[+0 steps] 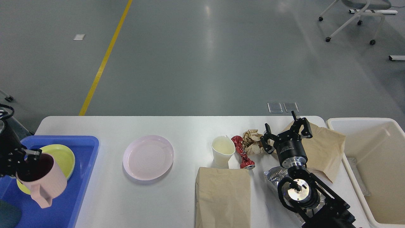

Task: Tidy desktop
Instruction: 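Carry the pink mug with the left gripper onto the blue tray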

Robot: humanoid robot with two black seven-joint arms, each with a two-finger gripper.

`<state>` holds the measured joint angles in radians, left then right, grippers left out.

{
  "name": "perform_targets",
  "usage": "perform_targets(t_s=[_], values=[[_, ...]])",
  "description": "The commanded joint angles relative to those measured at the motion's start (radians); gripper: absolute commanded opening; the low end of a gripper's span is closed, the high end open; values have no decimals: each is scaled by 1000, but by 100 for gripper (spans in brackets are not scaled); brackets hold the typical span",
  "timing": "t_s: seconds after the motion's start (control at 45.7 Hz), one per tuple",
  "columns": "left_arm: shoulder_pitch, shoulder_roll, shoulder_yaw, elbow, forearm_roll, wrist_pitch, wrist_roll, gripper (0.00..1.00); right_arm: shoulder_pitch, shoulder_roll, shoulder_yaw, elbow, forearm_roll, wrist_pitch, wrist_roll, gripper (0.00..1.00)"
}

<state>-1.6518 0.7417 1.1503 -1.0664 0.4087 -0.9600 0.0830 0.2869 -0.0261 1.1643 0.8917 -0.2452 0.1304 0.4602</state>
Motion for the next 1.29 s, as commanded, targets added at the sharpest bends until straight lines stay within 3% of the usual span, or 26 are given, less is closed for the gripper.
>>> perform_targets(t_s=[0.0,0.153,0.503,0.678,1.006,1.137,1.268], values=[[127,14,-78,60,53,0,3,0,0,0,0,0,0,0,0,100],[216,67,-132,106,127,3,-8,0,1,0,0,0,0,0,0,100],[334,99,-204,114,162,213,-32,0,0,0,0,0,0,0,0,100],[348,99,-224,112,170,214,-34,0,0,0,0,0,0,0,0,100],[383,107,-225,112,168,219,-89,0,0,0,0,0,0,0,0,100],[397,122,-221,112,171,233,-134,0,1,0,0,0,0,0,0,100],[414,123,-224,112,173,267,-137,0,1,0,0,0,0,0,0,100]])
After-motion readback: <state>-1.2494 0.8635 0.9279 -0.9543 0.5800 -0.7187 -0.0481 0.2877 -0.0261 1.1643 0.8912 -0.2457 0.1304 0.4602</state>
